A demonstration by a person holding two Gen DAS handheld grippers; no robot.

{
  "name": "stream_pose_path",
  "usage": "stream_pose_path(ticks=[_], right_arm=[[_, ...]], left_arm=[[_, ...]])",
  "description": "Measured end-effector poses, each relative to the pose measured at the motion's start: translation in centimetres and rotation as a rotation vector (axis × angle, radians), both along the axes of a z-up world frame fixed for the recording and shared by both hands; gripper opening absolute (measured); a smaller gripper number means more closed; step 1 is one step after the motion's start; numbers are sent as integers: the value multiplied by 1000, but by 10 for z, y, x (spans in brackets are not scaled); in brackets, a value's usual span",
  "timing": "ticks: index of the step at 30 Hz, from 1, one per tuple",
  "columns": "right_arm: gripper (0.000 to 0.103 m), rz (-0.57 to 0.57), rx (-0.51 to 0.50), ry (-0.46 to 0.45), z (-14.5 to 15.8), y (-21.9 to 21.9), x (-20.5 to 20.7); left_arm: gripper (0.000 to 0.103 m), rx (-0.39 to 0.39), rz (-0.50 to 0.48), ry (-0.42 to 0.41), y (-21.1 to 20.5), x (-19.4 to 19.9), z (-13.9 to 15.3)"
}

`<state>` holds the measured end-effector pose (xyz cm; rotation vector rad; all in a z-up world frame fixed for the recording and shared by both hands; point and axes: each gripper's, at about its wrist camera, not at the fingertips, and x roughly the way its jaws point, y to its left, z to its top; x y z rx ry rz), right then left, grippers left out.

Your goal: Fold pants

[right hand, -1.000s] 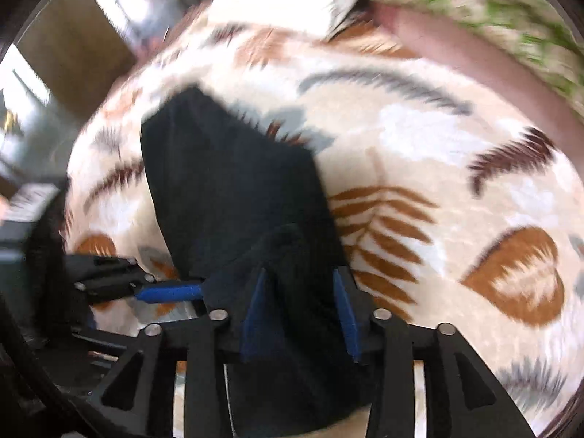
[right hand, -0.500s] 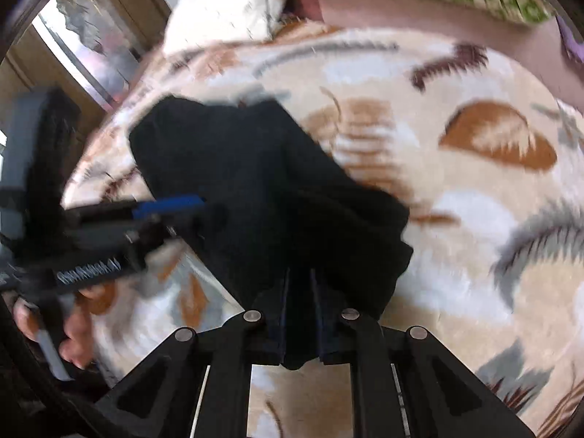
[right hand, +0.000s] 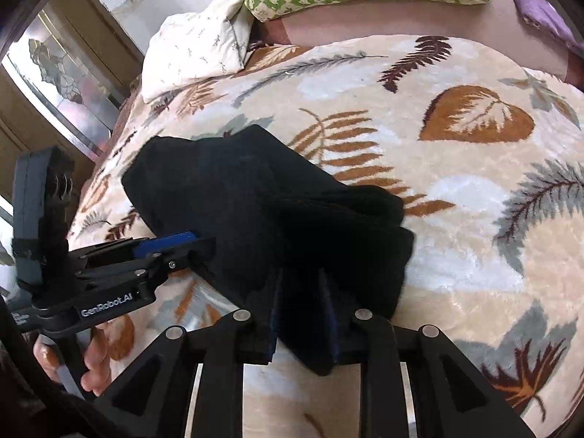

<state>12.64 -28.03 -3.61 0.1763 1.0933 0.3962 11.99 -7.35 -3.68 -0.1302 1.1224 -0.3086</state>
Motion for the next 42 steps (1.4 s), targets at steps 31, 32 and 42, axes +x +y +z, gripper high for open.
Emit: stream_pose_path(ticks=[31,32,42], right_arm=[[67,226,-398,-184,-2,282,8],[67,231,-409,-183,-6,288,11],[77,202,-533,-188,-35,339,43]], left_arm=[[29,-121,128,203,252,98,11],[29,-132,119,208,253,104,11],[29,-152,57,233,266,141,5]])
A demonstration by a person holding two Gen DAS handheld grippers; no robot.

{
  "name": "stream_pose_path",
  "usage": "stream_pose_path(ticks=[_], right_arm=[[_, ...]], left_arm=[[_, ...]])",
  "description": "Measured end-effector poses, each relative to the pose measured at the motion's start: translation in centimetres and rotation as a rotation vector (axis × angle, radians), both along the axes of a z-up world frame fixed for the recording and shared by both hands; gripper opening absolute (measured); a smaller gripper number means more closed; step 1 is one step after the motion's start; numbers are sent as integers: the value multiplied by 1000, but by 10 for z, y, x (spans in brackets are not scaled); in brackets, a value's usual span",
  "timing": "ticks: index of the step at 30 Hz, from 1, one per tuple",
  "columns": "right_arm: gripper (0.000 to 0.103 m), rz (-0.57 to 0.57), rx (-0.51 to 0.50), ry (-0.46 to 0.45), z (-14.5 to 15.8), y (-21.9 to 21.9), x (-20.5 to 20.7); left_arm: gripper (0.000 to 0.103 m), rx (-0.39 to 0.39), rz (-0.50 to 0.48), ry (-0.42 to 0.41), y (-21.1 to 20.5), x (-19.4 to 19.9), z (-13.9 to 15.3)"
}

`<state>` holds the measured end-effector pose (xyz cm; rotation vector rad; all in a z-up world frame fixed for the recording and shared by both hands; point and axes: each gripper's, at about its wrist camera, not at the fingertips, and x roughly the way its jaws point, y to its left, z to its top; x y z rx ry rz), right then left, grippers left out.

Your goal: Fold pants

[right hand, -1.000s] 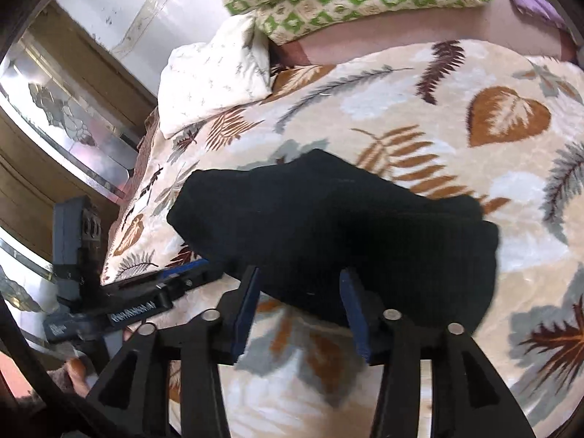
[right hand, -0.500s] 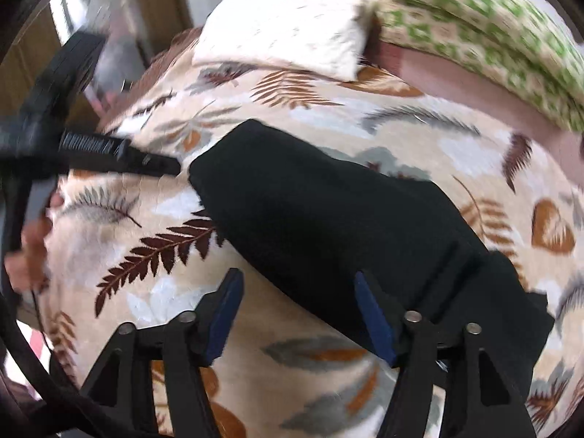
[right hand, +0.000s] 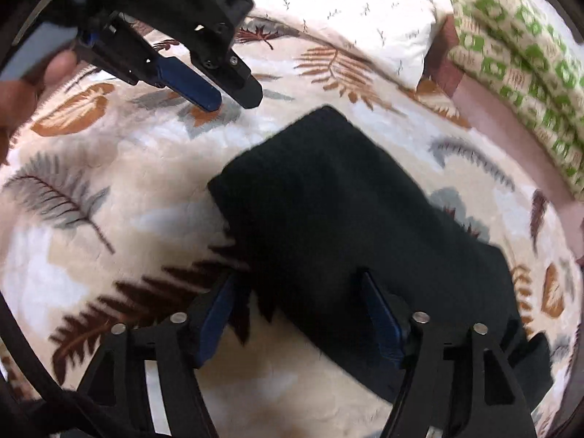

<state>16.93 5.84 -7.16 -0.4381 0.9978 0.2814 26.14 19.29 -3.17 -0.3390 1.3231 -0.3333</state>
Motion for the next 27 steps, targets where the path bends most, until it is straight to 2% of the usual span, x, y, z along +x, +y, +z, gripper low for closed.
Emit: stream_pose_path(ticks=[4,5,7,8,9,11,14,18,22,24,25,27], right_arm=[[71,-6,-1,-29,1,4,8],[58,-1,24,-22,1,2,11],[39,7,32,-51,6,1,8],[20,11,24,-63,7,2,7],[16,6,29,-71,9,-2,6],[12,-16,74,-81,15,-13,5],[12,-33,130,-89,22,-26,0],[12,-24,160,-78,21,-31,-5],[12,-14,177,-70,17,-29,-7],[12,-15,192,-61,16,-30,-6],[12,-16,198,-60,15,-31,-6],[12,-18,209,-57,15,-33,-6]], left_arm=[[29,-33,-11,19,7,6,-7],[29,-46,-14,24,8,7,-8],[29,-62,-25,30,8,8,-9],[29,-67,-35,34,6,8,-9],[29,-73,-43,37,4,9,-8],[29,-85,-58,45,-1,10,-8],[29,-115,-81,55,-11,14,-7],[29,-156,-91,75,-22,19,-7],[29,-234,-99,65,-26,19,-3],[34,-277,-101,83,-27,19,-5],[40,-286,-105,89,-29,18,-5],[41,-264,-115,79,-32,18,-4]])
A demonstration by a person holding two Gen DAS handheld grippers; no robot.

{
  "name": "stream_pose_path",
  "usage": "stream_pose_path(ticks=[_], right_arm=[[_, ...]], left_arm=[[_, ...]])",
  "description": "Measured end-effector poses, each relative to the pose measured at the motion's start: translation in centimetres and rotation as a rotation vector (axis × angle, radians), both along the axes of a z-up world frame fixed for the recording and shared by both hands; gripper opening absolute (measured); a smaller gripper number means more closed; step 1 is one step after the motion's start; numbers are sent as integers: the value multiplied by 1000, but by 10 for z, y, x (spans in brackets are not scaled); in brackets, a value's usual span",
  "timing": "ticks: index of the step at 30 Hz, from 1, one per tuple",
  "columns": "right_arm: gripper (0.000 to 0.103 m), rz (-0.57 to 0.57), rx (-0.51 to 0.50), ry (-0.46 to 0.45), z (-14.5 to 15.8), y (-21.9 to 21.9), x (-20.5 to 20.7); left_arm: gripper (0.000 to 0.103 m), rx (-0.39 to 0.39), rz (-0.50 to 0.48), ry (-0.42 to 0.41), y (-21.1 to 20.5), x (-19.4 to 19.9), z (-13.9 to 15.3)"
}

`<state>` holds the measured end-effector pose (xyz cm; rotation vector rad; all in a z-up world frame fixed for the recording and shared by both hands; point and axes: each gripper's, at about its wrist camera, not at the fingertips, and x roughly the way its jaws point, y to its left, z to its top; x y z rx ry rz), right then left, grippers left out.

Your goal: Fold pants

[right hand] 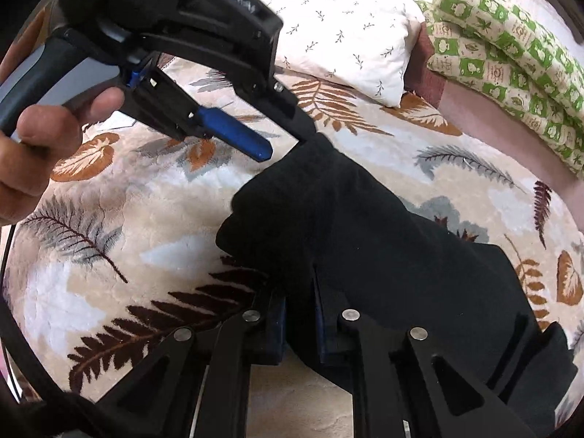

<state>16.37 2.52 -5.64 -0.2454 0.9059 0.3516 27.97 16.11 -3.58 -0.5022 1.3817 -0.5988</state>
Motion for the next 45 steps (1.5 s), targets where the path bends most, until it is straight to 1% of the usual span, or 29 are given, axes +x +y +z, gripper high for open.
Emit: stream_pose_path(ticks=[1,2,5,7,9,14,16,18,22,24,26,28,31,34,36,37,40,42,43,44,45], right_arm=[[12,0,2,-2,0,-1,0],[12,2,4,-4,1,-1,0],[12,6,8,-2,0,0,-2],[12,9,12,-2,0,-1,-2],[12,5,24,3,0,-3,-2],[12,9,28,9,-2,-3,-2],[12,10,33,9,-3,-4,-2],[12,11,38,11,-3,-5,-1],[12,10,49,16,-4,-6,0],[12,14,49,15,-3,-7,0],[12,14,55,17,-4,-7,0],[12,13,58,21,-5,-7,1],[13,14,62,24,-6,-7,2],[13,16,75,33,-6,-10,3],[13,13,90,39,-5,-13,5],[13,12,94,40,-6,-14,5],[13,9,98,40,-7,-13,5],[13,5,96,36,-7,-13,5],[13,1,92,36,-8,-12,5],[12,-2,88,34,-8,-12,5],[12,-4,82,32,-9,-12,5]], left_arm=[[41,17,3,-12,1,1,1],[41,12,22,-25,6,2,3],[41,4,50,-18,14,6,-1],[41,-1,46,-13,16,7,-6],[41,-26,38,13,14,9,-13],[41,-77,7,55,-2,12,-26],[41,-77,-12,67,-10,10,-30],[42,-55,-31,55,-16,8,-31],[42,-92,2,69,-3,9,-29],[42,-57,28,28,10,8,-20],[42,-32,24,-10,17,7,-14],[46,1,25,-15,18,12,-16],[46,-17,1,15,8,20,-27],[50,-60,-13,51,-4,24,-41],[57,-85,-16,41,-5,23,-39],[60,-111,-15,40,-4,23,-38],[60,-134,-23,53,-4,21,-38],[60,-117,-43,45,-8,17,-35],[60,-94,-60,31,-12,15,-32],[60,-54,-73,15,-16,13,-28],[59,-33,-73,6,-20,11,-26]])
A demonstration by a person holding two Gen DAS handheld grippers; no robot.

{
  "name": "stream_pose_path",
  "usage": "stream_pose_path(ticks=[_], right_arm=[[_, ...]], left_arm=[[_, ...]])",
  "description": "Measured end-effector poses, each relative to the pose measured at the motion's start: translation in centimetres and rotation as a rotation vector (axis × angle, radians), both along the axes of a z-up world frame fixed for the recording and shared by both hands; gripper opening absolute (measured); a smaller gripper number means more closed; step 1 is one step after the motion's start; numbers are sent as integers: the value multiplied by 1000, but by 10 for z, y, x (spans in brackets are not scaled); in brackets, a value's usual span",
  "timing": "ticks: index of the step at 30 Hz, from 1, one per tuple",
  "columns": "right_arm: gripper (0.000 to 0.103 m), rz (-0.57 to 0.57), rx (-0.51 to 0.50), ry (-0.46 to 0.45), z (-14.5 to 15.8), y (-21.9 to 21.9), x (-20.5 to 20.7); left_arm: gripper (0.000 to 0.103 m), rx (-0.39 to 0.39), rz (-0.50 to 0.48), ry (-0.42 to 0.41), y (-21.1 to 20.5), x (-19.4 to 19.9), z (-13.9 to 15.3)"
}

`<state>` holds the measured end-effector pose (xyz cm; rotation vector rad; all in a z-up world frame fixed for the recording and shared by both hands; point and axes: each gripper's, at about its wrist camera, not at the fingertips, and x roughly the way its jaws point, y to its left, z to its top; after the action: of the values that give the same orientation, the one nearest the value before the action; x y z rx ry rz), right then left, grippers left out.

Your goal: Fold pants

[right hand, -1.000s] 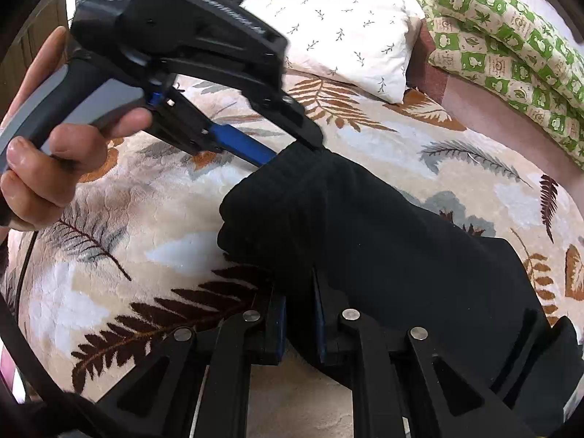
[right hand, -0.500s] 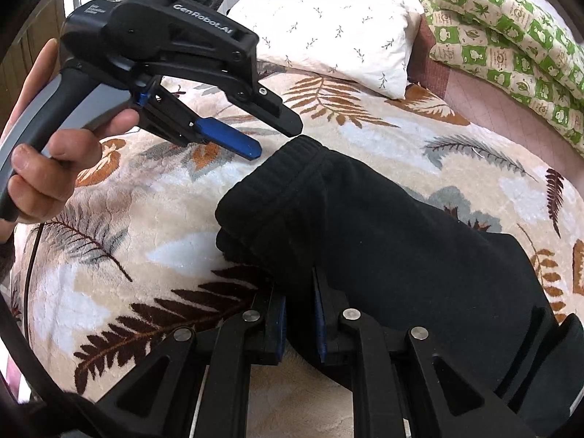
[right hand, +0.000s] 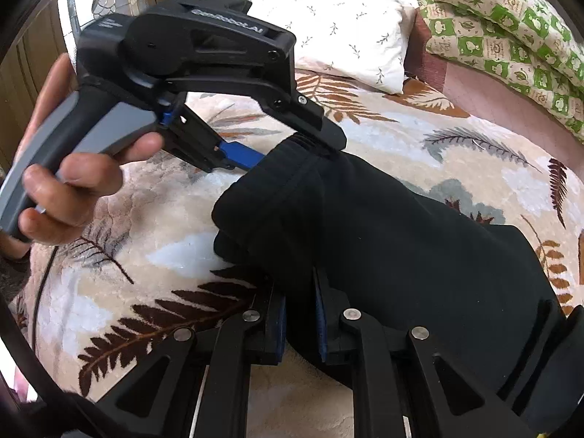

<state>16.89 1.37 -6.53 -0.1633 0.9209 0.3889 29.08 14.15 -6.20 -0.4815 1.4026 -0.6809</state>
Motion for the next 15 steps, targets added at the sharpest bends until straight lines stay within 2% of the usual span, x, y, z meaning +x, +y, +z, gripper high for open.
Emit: stream_pose_path(ticks=[1,2,4,5,9,15], right_arm=[[12,-1,-5,-1,0,1,0],[12,-1,-9,-4,0,1,0],[11,-3,-5,-9,0,0,0],[10,-7,7,-10,1,-2,0],[10,-31,68,-7,6,-14,-1],[10,-39,105,-41,18,-25,-9]], left_arm=[[55,19,4,-6,-2,-1,1],[42,57,5,-6,-5,-2,1],[36,79,24,-2,-4,-4,2],[31,65,45,12,-2,-6,3],[29,31,85,16,0,-15,9],[29,-4,117,24,-11,-22,28]])
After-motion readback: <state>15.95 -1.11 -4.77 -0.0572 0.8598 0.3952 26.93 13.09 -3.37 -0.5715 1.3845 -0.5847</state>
